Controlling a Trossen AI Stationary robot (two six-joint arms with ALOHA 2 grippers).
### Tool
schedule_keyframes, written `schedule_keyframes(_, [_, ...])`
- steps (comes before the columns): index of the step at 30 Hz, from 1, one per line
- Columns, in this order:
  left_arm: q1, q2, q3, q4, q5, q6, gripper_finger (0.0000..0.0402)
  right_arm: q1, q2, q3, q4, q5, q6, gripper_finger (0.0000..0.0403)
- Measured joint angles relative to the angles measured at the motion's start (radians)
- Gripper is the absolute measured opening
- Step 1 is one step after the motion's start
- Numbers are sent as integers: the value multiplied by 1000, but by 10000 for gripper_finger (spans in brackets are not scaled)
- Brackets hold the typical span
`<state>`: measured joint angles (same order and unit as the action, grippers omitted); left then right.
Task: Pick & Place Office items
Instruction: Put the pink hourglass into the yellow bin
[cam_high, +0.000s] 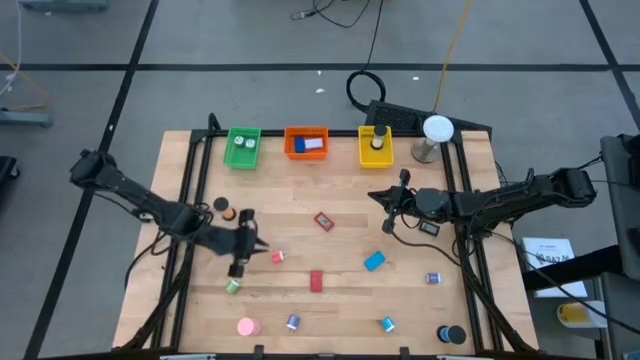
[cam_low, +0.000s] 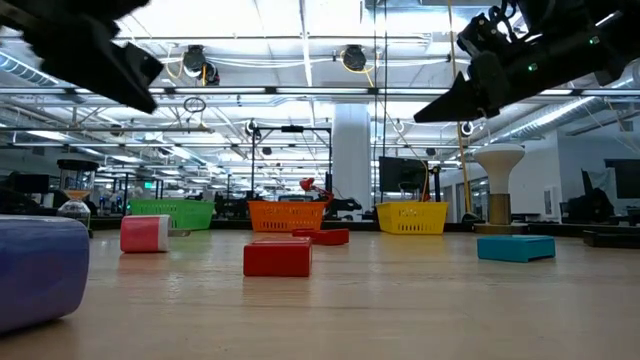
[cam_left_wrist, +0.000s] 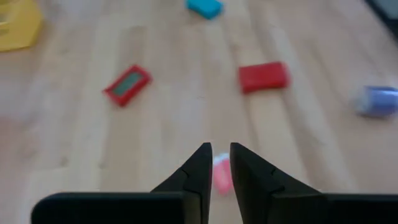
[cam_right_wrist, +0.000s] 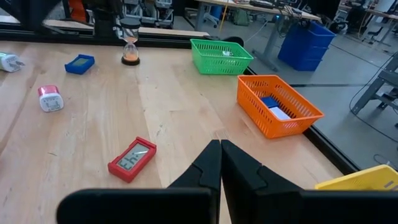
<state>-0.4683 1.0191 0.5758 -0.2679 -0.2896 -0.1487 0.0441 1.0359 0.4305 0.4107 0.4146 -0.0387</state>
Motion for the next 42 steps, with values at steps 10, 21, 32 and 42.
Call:
schedule_keyframes(10, [-207,12,98,-199,-140,-187,10,0,0,0,4,0,0,1])
schedule_keyframes(21, [-308,187,298,-425,-108,-338,23,0,0,0,3,-1,0,2])
schedule_keyframes(32, [-373,274,423,-497,-104,-405,122,0,0,0,4,-1,0,2])
schedule_keyframes(42, [-452,381,490,-560,-101,-510,222,0,0,0,3,-1,0,3])
